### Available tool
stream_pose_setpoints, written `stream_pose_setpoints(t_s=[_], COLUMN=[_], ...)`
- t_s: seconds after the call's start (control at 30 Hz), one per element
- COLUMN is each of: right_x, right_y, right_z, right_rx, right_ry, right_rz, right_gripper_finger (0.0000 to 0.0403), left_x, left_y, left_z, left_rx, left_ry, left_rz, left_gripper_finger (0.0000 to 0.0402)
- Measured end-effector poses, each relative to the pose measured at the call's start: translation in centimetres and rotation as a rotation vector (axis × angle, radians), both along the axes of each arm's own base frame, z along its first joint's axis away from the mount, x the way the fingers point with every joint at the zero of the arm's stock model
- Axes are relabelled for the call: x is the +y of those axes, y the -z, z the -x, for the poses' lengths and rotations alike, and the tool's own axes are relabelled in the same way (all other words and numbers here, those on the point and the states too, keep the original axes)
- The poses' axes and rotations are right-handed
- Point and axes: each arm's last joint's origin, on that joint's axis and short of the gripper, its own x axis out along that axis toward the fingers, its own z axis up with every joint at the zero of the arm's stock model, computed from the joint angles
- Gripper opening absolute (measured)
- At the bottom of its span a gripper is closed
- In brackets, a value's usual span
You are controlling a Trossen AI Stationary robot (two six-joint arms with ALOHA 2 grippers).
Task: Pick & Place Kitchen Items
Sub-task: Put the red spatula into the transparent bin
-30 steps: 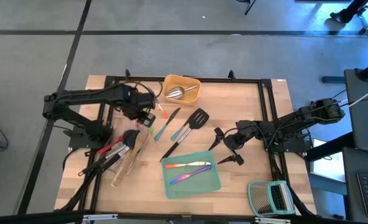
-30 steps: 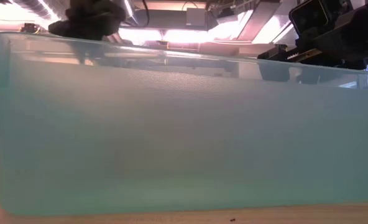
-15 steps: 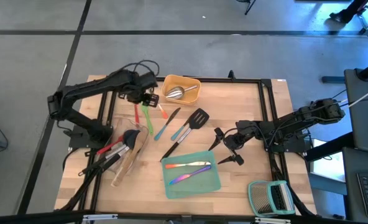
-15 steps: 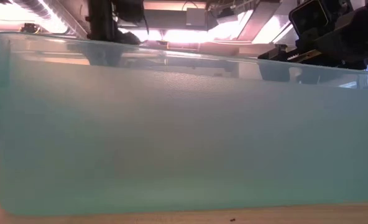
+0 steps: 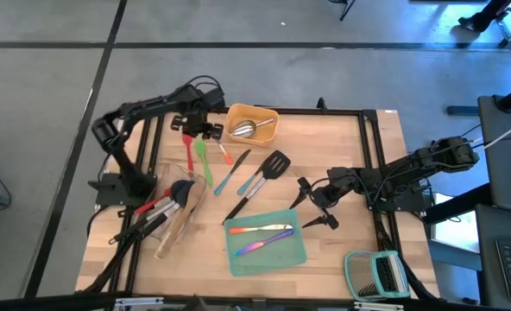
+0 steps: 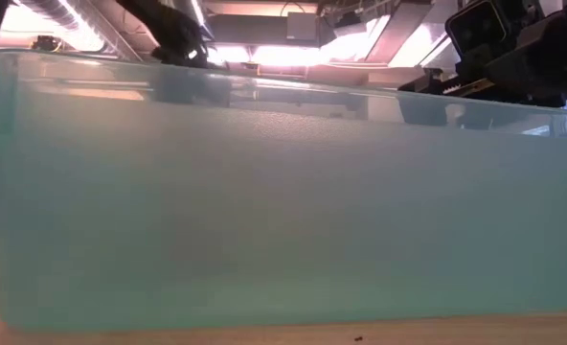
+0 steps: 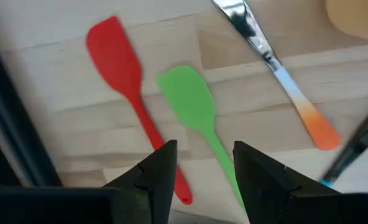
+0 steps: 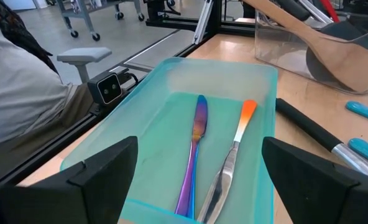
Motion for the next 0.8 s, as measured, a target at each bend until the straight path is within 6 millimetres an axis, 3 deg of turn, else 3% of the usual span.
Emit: stream_pose_setpoints(t_s=[0.27, 0.53, 0.8], right_x=[0.0, 0.0, 0.0], right_y=[0.0, 0.0, 0.0], right_z=[0.0, 0.0, 0.0], right_rx=[0.000, -0.003, -0.002], right_ry=[0.000, 0.000, -0.002], right_rz=[0.000, -0.001, -0.001], right_gripper_finger=[0.0346, 0.0346, 0.0346], left_x=[-0.4, 0.4, 2.2], left_y=[2.3, 2.0, 2.3], left_z=[-1.9, 1.4, 2.3], left_rx=[0.013, 0.250, 0.212], left_ry=[0.114, -0.140, -0.200], left_rz=[0.057, 0.110, 0.050], left_gripper_finger=[0.0150, 0.0116, 0.0044])
